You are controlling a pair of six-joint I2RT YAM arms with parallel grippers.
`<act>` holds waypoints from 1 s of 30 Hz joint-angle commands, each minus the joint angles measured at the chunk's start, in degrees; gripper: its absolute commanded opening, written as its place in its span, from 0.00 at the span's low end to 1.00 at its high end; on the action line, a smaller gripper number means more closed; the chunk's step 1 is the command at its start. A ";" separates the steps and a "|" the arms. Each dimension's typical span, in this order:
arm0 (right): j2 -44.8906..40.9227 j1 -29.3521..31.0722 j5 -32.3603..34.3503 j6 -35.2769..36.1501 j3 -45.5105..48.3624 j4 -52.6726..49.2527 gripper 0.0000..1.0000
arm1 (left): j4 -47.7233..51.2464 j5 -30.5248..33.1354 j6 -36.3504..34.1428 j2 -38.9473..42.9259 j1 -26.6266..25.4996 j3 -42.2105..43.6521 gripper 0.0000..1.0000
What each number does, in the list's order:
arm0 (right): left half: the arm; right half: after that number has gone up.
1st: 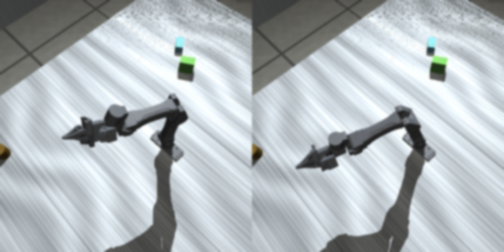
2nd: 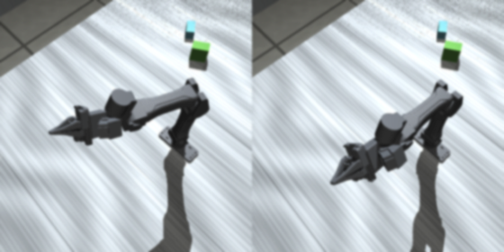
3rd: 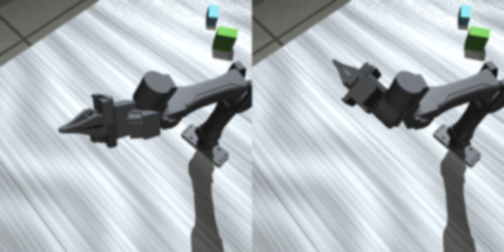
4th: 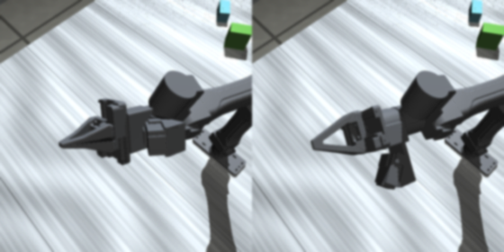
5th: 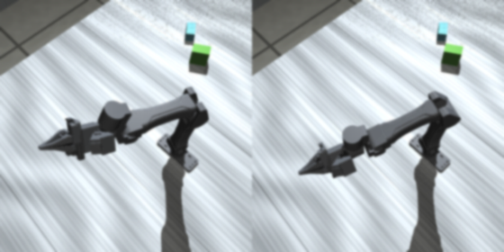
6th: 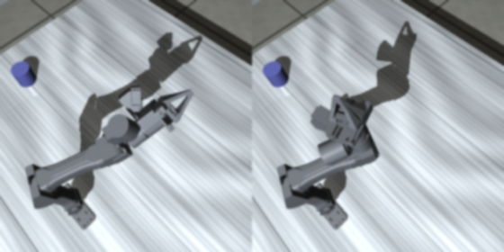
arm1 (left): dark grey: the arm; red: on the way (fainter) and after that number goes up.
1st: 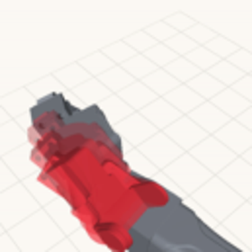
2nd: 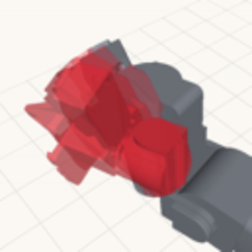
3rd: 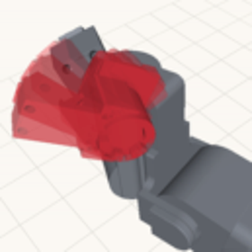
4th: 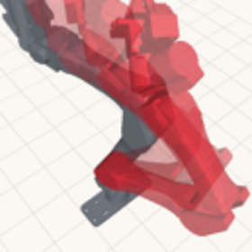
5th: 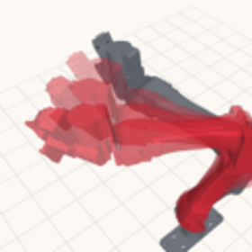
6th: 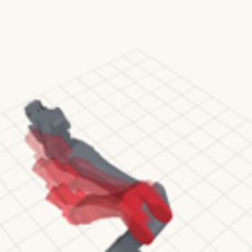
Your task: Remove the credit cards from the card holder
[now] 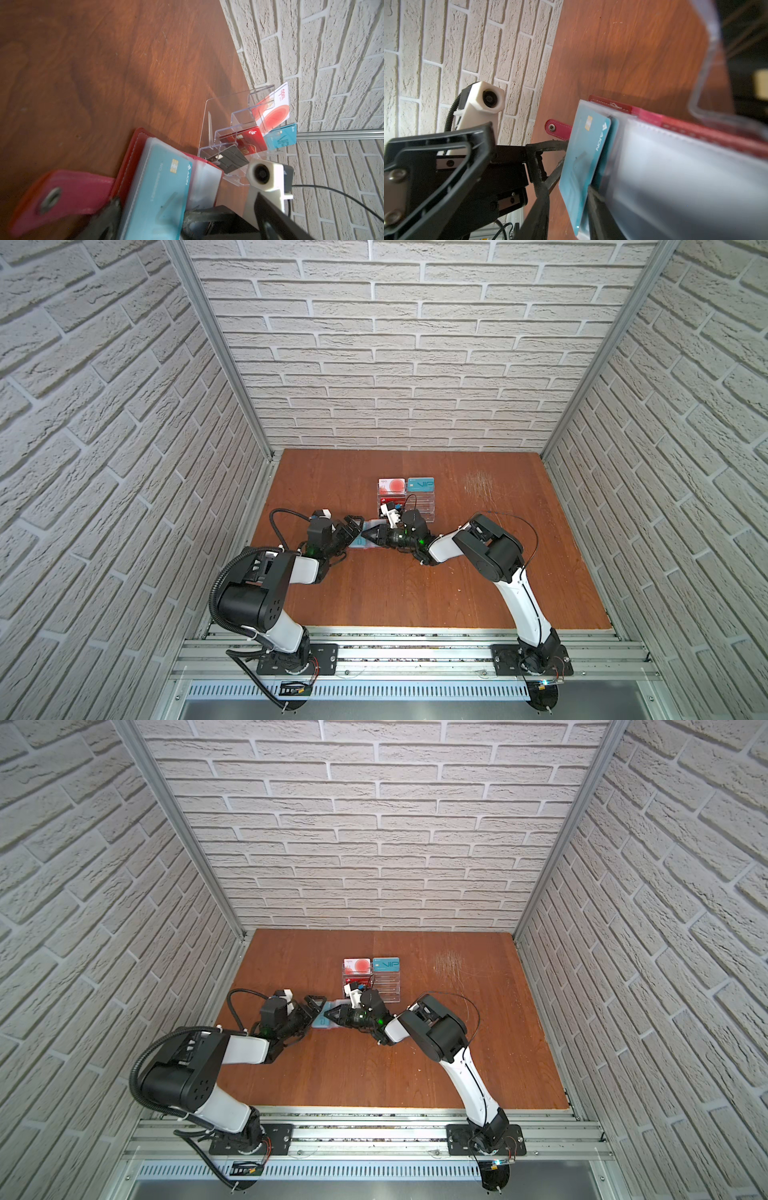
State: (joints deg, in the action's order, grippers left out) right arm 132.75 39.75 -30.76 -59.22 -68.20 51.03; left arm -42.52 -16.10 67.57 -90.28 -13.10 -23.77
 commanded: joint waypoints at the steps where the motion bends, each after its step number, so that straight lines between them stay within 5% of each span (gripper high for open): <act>1: -0.53 3.59 -1.88 2.94 -1.29 -3.66 0.33 | 0.09 -3.66 0.94 -0.95 -0.87 0.74 0.98; 18: 0.23 5.20 -4.65 5.55 -5.10 -7.26 0.33 | -0.44 -3.94 1.14 -1.57 -0.87 0.61 0.98; 26: 2.49 4.31 -3.60 -0.03 -6.22 -2.05 0.32 | -1.11 -3.78 1.55 -1.82 -0.55 1.33 0.98; 30: 4.83 3.22 -3.16 -7.26 -4.26 10.59 0.33 | -1.43 -3.89 1.86 -1.49 0.08 1.80 0.98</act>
State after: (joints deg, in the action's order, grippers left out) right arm 135.28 42.52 -33.43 -61.30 -73.03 50.26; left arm -43.92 -15.86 67.77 -90.61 -12.69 -23.33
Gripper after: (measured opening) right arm 0.326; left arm 0.982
